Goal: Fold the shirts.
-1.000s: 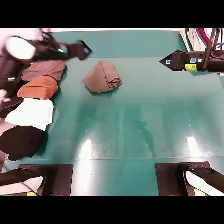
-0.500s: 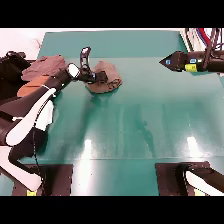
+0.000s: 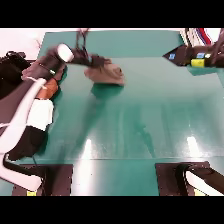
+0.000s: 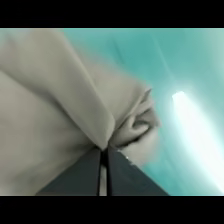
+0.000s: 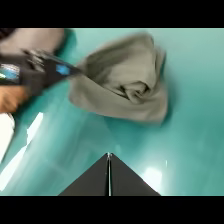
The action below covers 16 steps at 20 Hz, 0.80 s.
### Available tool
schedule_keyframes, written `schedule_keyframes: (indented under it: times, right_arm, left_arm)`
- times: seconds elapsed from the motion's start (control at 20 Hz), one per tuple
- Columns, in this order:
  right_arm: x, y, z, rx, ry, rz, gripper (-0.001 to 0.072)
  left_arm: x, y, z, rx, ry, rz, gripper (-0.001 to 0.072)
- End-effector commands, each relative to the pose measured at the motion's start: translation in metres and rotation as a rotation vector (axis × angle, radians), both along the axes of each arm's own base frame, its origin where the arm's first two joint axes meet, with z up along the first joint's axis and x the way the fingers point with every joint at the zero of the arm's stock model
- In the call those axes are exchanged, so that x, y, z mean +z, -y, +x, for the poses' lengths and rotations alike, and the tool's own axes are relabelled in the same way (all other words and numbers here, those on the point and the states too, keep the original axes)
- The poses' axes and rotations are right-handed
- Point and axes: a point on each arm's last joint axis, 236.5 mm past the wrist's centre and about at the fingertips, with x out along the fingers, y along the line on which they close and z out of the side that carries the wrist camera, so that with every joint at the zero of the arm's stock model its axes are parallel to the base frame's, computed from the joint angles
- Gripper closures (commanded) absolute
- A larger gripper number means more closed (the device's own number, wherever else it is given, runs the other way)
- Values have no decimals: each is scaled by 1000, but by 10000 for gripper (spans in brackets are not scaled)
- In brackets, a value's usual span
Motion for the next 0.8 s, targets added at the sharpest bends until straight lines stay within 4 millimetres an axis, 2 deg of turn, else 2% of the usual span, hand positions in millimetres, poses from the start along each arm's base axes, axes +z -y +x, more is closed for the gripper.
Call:
schedule_keyframes:
  times: [0.0, 0.05, 0.1, 0.15, 0.2, 0.3, 0.4, 0.55, 0.6, 0.65, 0.7, 0.75]
  right_arm:
    - [72, 1, -17, 3, 171, 4, 691]
    - [91, 2, -23, 0, 219, 2, 690]
    - [108, 3, -30, -3, 262, 0, 690]
    - [122, 3, -35, -3, 294, 2, 690]
    - [133, 3, -41, -2, 322, 4, 690]
    - [146, 3, -47, -2, 356, 6, 690]
    - [152, 4, -49, -2, 369, 6, 690]
    - [152, 3, -49, 0, 367, 6, 690]
    - [152, 3, -50, 0, 367, 6, 690]
    - [152, 3, -50, 0, 367, 6, 690]
    - [151, 3, -49, 0, 366, 6, 688]
    - [151, 3, -49, 0, 365, 7, 659]
  left_arm:
    - [178, -39, -54, 19, 350, 9, 683]
    - [216, -48, -81, 20, 415, -19, 683]
    - [238, -56, -104, 16, 445, -33, 683]
    - [251, -60, -126, 1, 449, -49, 683]
    - [255, -58, -142, -26, 428, -67, 683]
    - [242, -41, -159, -103, 335, -115, 683]
    - [213, -9, -165, -186, 240, -125, 683]
    - [146, 71, -187, -361, 89, -92, 681]
    - [126, 98, -198, -419, 58, -78, 617]
    - [111, 124, -207, -477, 63, -63, 196]
    - [106, 142, -207, -494, 77, -73, -5]
    - [108, 148, -198, -477, 105, -95, 36]
